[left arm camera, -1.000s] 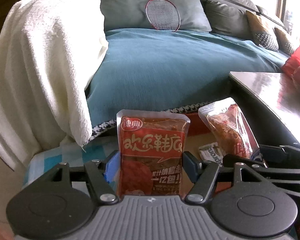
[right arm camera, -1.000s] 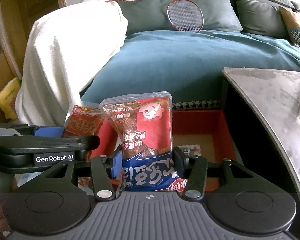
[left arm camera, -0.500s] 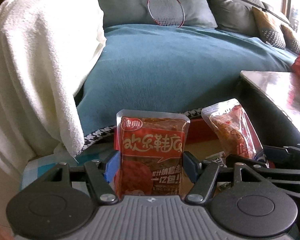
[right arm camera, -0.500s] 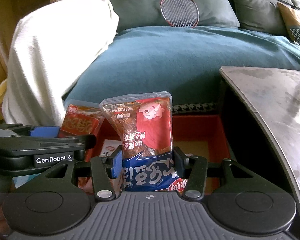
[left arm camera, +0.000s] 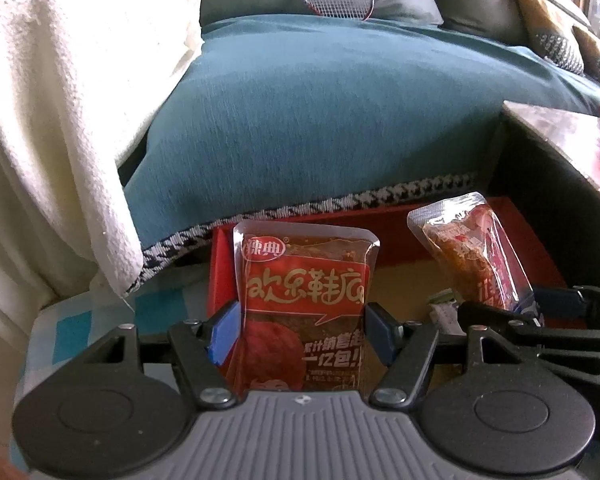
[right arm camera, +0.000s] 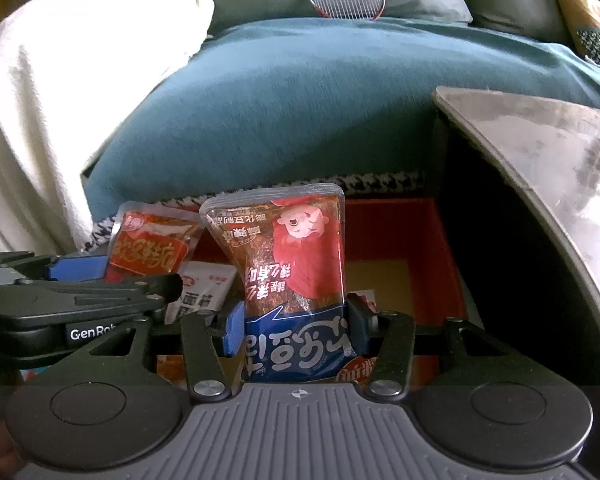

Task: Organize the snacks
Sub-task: 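Lower both bags into the red box and open both grippers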

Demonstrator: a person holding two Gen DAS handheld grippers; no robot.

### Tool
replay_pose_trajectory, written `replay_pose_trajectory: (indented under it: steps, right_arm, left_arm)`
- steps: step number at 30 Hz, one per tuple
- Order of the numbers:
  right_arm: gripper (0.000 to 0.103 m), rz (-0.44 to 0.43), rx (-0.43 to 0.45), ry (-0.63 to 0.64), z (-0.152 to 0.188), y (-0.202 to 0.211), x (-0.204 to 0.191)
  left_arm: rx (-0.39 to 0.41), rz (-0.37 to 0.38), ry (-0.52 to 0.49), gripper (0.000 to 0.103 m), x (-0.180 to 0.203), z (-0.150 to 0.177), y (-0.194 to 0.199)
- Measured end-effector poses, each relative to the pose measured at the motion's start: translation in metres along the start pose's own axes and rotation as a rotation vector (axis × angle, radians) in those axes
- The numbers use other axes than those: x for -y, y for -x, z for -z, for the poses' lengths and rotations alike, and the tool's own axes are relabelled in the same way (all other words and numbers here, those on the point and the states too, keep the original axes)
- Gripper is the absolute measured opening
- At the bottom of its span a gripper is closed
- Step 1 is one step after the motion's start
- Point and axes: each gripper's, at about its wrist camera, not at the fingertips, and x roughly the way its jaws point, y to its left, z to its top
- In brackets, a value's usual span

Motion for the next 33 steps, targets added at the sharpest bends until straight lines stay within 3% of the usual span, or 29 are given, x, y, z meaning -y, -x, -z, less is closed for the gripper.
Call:
replay_pose_trajectory:
  steps: [15, 33]
  right_arm:
    - [0.059, 0.026, -0.061, 0.017, 0.007, -0.027, -0.004]
    - [0.060, 0.064, -0.098, 0.035, 0.015, -0.052, 0.000]
  left_arm:
    - [-0.066, -0.030, 0.001, 0.060, -0.001, 0.012, -0.031]
    - [-0.069, -0.064, -0.044, 0.060, 0.012, 0.019, -0.043]
